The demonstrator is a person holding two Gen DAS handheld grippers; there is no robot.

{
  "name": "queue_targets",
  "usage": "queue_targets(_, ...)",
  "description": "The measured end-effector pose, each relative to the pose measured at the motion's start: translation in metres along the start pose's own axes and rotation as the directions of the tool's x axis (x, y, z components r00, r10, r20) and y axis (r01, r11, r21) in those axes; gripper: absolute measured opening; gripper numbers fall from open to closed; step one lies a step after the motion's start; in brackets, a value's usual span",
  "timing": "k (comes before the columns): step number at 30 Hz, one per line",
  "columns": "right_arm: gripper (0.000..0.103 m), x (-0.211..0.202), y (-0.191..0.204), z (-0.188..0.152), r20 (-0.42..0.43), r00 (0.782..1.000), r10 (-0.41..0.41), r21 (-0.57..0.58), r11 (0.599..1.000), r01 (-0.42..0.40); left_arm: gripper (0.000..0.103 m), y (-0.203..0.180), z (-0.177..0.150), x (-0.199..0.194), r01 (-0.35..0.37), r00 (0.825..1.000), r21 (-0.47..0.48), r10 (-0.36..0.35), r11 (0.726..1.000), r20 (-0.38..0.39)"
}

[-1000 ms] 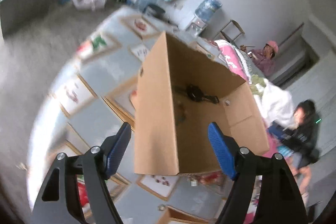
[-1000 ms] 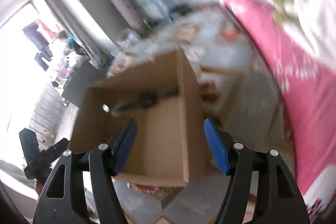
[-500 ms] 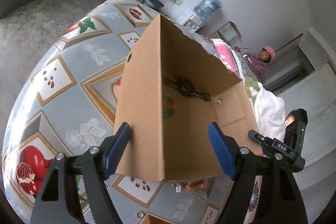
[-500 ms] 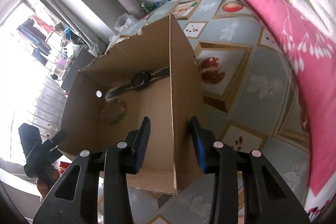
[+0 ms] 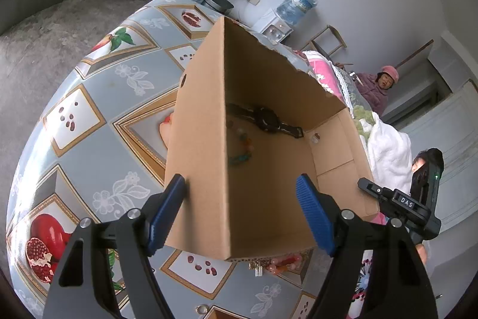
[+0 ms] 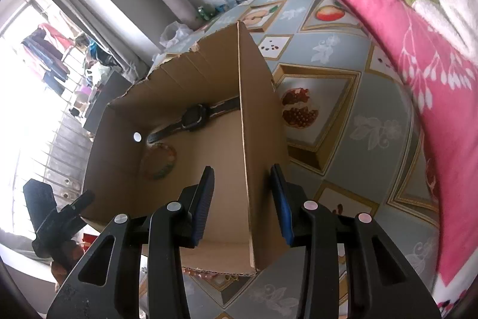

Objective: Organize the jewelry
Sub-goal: 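Withdraw the right tool from the box toward the pink beaded bracelet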

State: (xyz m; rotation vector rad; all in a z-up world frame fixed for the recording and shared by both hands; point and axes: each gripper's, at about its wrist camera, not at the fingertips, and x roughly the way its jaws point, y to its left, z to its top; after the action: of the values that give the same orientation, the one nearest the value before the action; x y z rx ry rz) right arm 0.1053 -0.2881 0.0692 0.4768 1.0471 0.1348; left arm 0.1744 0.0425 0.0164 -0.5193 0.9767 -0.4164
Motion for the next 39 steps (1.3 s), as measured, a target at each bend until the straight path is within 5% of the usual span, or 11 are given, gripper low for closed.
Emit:
queue_targets(6, 0.048, -0.027, -0.007, -0.009, 0.070, 0.998, 0.004, 0.026, 1.000, -0.006, 0.075, 0.009, -0.002, -0.014, 0.039, 0.999, -0.018, -0.039, 0.999, 0.028)
queue_targets(13, 0.068, -0.048, 0.000, -0.058, 0.092, 0.990, -0.104, -0.076, 0.991, 0.111, 0.082, 0.014, -0.037, -0.046, -0.078, 0.995, 0.109, 0.070, 0.991, 0.072)
queue_targets(16, 0.077, -0.036, 0.011, -0.092, 0.035, 0.986, -0.166, -0.168, 0.971, 0.169, 0.082, 0.013, -0.062, -0.047, -0.183, 0.983, 0.184, 0.180, 0.966, 0.035)
queue_targets(22, 0.082, -0.004, 0.015, -0.144, -0.091, 0.980, -0.177, -0.231, 0.961, 0.153, 0.085, 0.014, -0.107, -0.040, -0.224, 0.971, 0.259, 0.237, 0.939, -0.020)
queue_targets(25, 0.082, 0.015, 0.017, -0.157, -0.123, 0.962, -0.244, -0.276, 0.940, 0.203, 0.085, 0.018, -0.122, -0.025, -0.275, 0.951, 0.299, 0.305, 0.914, -0.059)
queue_targets(30, 0.095, 0.028, 0.028, -0.170, -0.058, 0.937, -0.344, -0.400, 0.868, 0.294, 0.088, 0.014, -0.138, -0.012, -0.345, 0.923, 0.370, 0.383, 0.863, -0.033)
queue_targets(32, 0.095, 0.028, 0.028, -0.173, -0.044, 0.941, -0.336, -0.408, 0.865, 0.291, 0.098, 0.012, -0.141, -0.007, -0.366, 0.913, 0.389, 0.408, 0.845, -0.026)
queue_targets(36, 0.095, 0.025, 0.022, -0.174, -0.042, 0.945, -0.324, -0.412, 0.867, 0.279, 0.098, 0.010, -0.147, -0.001, -0.412, 0.890, 0.444, 0.455, 0.796, 0.008)
queue_targets(39, 0.095, 0.023, 0.022, -0.177, -0.044, 0.947, -0.319, -0.420, 0.866, 0.273, 0.098, 0.012, -0.147, 0.000, -0.408, 0.893, 0.440, 0.450, 0.800, 0.009)
